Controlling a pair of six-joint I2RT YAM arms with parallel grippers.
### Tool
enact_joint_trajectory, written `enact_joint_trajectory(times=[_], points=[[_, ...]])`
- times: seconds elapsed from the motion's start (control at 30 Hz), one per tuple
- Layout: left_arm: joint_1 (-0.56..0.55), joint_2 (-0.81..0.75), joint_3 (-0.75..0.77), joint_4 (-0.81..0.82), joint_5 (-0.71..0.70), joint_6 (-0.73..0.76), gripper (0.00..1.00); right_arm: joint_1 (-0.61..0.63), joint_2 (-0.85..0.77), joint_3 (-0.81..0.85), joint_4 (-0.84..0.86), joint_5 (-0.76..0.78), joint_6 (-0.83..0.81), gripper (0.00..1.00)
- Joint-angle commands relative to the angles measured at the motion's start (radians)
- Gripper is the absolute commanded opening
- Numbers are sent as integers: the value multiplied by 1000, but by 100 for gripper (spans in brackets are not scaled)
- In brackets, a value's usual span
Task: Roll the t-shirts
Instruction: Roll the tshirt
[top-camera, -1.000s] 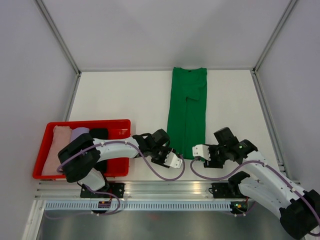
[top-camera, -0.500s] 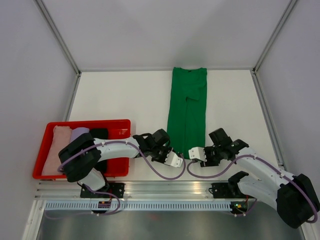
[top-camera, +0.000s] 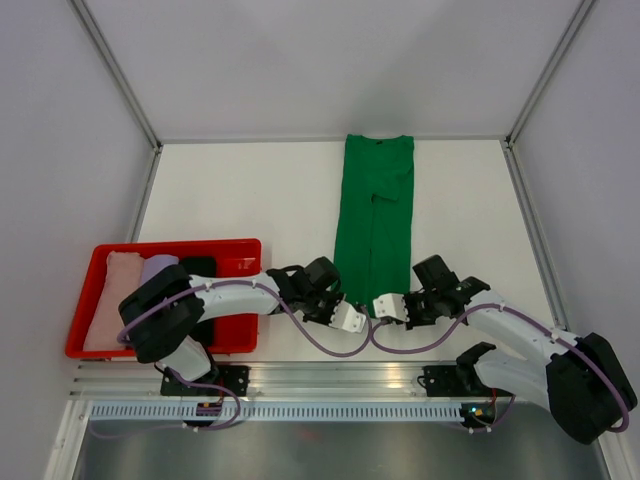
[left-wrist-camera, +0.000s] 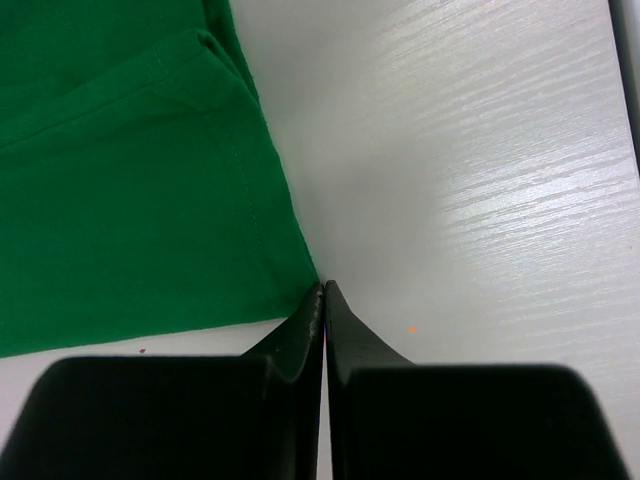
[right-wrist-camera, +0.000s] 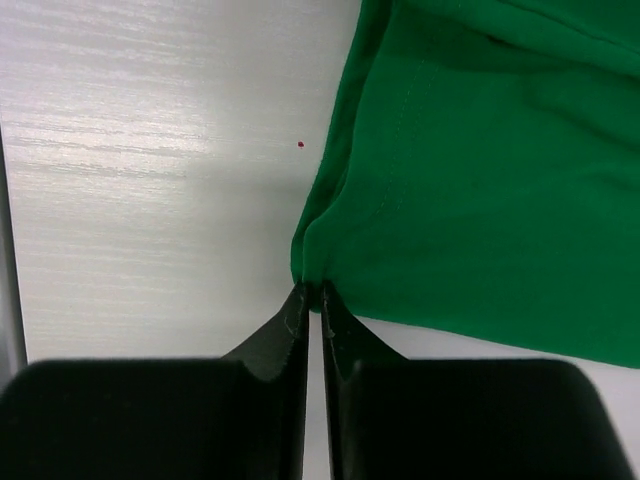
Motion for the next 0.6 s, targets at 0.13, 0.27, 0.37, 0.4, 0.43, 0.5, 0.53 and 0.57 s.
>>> enact_joint_trajectory(times=[0.13,0.27,0.37,0.4,0.43,0.5,0.53,0.57], points=[[55,19,97,-62,43,-66,2,5,1,45,-19,-40,48,0],[85,10,130,-106,81,-71,2,5,20,108,-57,-52,84,0],[101,16,157,-149,97,-66,2,3,38,131,-57,-41,96,0],[102,19,159,-155,97,-51,2,3,40,137,-57,-35,96,0],[101,18,157,-172,103,-39,2,3,41,139,-60,-33,96,0],[99,1,139,-180,135,10,13,3,41,131,-57,-35,88,0],[96,-7,128,-180,146,26,22,3,37,128,-57,-37,88,1],[92,-14,119,-177,164,42,39,3,35,125,-57,-38,90,0]])
